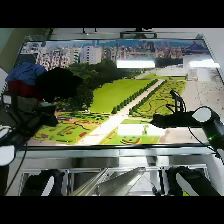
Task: Fold the shirts.
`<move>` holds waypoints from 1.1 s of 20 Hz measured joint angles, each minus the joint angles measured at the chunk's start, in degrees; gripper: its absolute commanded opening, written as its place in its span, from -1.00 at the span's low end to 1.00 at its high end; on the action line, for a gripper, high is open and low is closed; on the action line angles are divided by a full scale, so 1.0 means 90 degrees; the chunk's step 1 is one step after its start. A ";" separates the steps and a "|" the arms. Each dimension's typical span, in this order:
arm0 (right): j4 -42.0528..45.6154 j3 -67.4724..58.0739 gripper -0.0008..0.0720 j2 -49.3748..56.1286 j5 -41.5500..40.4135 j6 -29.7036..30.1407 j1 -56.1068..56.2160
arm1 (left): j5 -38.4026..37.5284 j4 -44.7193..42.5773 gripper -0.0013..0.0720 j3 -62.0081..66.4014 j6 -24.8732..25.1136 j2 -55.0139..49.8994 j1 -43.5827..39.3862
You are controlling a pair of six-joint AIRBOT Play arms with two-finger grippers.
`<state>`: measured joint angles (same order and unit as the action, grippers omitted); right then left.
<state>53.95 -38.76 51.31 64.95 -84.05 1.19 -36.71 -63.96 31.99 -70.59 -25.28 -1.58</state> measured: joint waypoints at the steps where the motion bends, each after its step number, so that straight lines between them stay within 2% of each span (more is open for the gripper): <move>1: -0.0102 0.0000 -0.88 0.0007 -0.0109 0.0000 0.0000 | 0.0058 -0.0134 -0.55 0.0306 -0.0049 -0.0478 0.0308; 2: -0.0189 0.0000 -0.53 0.0012 -0.0243 -0.0002 0.0000 | 0.0073 -0.0216 0.15 0.0656 -0.0068 -0.1013 0.0631; 3: -0.0267 0.0000 0.06 0.0017 -0.0406 -0.0002 0.0000 | 0.0053 -0.0316 0.83 0.1093 -0.0097 -0.1651 0.0976; 4: -0.0306 0.0000 0.19 0.0022 -0.0546 0.0000 0.0000 | -0.0007 -0.0352 0.99 0.1591 -0.0112 -0.2336 0.1285; 9: -0.0410 0.0000 0.24 0.0104 -0.1122 0.0000 0.0000 | -0.0517 -0.0512 0.99 0.4376 -0.0051 -0.5802 0.1921; 10: -0.0420 0.0000 0.36 0.0143 -0.1188 0.0000 0.0000 | -0.0704 -0.0520 0.99 0.4998 -0.0036 -0.6518 0.1938; 11: -0.0435 0.0000 0.66 0.0185 -0.1243 -0.0002 0.0000 | -0.0918 -0.0537 0.99 0.5586 -0.0029 -0.7176 0.1950; 12: -0.0435 0.0000 0.71 0.0243 -0.1282 0.0000 0.0000 | -0.1139 -0.0546 0.99 0.6113 -0.0007 -0.7752 0.1957; 16: -0.0449 0.0000 0.71 0.0510 -0.1362 -0.0019 0.0000 | -0.1741 -0.0588 0.99 0.7895 0.0015 -0.9610 0.1974; 17: -0.0452 0.0000 0.71 0.0566 -0.1377 -0.0024 0.0000 | -0.1831 -0.0607 0.95 0.8225 0.0015 -0.9935 0.1977; 18: -0.0452 0.0000 0.71 0.0614 -0.1377 -0.0041 0.0000 | -0.1948 -0.0629 0.51 0.8539 0.0015 -1.0239 0.1977; 19: -0.0452 0.0000 0.71 0.0648 -0.1387 -0.0046 0.0000 | -0.2091 -0.0675 -0.28 0.8811 0.0015 -1.0496 0.1977; 20: -0.0454 0.0000 0.65 0.0668 -0.1396 -0.0061 0.0000 | -0.2229 -0.0726 -0.97 0.9005 0.0015 -1.0673 0.1977; 22: -0.0457 0.0000 -0.11 0.0699 -0.1396 -0.0070 0.0000 | -0.2562 -0.0770 -0.92 0.9270 0.0019 -1.0860 0.1970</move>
<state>49.84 -38.76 57.60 52.38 -84.68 1.19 -59.77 -70.89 115.42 -70.41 -123.02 16.14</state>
